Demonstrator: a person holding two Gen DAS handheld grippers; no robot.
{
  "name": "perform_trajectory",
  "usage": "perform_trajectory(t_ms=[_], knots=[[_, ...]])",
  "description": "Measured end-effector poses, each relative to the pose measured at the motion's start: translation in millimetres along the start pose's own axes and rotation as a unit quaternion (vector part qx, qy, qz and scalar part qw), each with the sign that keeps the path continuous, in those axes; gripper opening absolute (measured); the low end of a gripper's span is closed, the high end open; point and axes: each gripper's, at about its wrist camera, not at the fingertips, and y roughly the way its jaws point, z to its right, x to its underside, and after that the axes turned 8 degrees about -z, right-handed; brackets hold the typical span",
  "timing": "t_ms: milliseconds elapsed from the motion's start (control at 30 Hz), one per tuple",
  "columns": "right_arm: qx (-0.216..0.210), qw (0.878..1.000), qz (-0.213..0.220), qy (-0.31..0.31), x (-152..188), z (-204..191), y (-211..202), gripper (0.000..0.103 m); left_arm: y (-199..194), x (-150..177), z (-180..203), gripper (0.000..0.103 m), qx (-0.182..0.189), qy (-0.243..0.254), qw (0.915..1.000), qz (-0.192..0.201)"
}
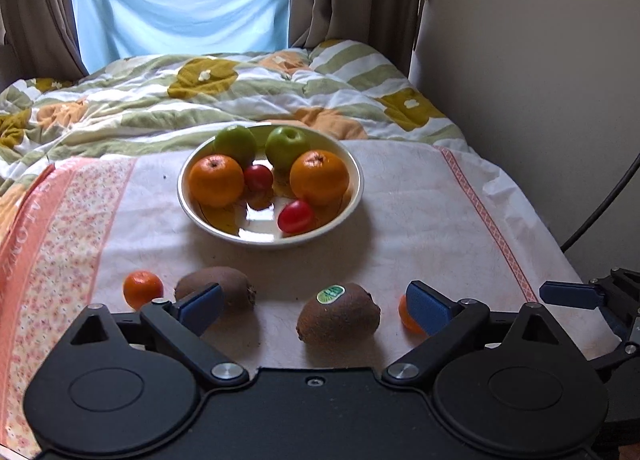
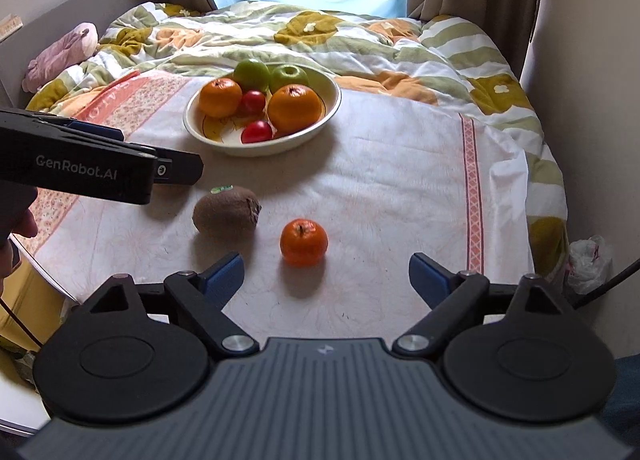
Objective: Organize fruits
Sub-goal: 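Withdraw both open tools from the bowl toward the kiwis and small oranges, then close the left tool on a brown kiwi while the right tool grasps a small orange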
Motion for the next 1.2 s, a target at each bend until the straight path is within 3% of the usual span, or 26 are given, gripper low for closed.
perform_trajectory(t_ms=[267,667,767,833,1200], knots=[[-0.007,1.0,-0.013,0.0,5,1,33,0.095,39,2,9,0.097,-0.011,-0.036,0.999,-0.024],[-0.02,0.999,-0.019,-0.021,0,-8,55,0.089,68,1,-1,0.09,0.015,-0.105,0.9917,-0.073],[-0.024,0.999,-0.023,-0.019,0,-9,57,0.088,71,2,-1,0.083,0.012,-0.103,0.9918,-0.076],[-0.026,0.999,-0.024,-0.017,0,-9,59,0.088,70,1,0,0.07,0.022,-0.097,0.9923,-0.073],[-0.024,0.999,-0.025,-0.021,-3,-8,63,0.077,64,5,-3,0.069,0.019,-0.089,0.9929,-0.077]])
